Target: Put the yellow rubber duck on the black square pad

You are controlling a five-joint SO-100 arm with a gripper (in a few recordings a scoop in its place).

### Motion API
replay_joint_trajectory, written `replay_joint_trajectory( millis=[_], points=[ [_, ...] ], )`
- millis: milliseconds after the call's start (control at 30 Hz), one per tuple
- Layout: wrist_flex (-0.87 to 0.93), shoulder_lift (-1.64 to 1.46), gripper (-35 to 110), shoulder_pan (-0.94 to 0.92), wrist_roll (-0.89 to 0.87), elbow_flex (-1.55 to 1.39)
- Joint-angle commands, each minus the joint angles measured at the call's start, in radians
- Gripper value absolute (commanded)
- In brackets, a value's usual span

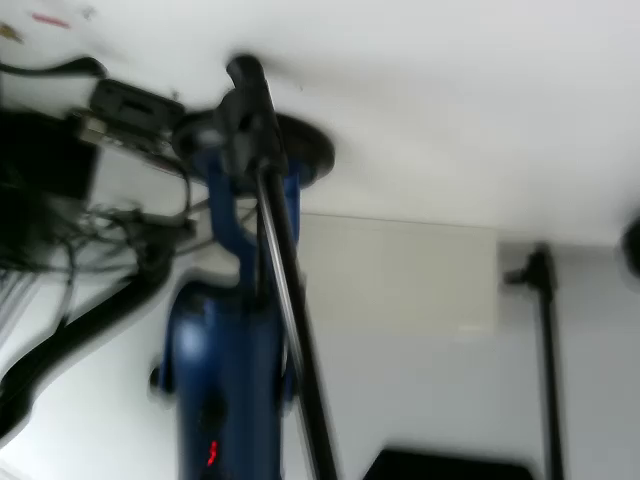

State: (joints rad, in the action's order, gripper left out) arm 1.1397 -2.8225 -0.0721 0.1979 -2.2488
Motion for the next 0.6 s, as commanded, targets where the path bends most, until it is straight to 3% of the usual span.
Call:
replay_joint_trajectory(
  millis=[0, 267, 567],
  points=[
    [-0.020, -0.095, 12, -0.032, 0.011, -0.087],
    [-0.023, -0.299, 12, -0.032, 0.011, -0.261],
    [-0.143, -0.350, 12, -0.037, -0.006, -0.420]
  ],
)
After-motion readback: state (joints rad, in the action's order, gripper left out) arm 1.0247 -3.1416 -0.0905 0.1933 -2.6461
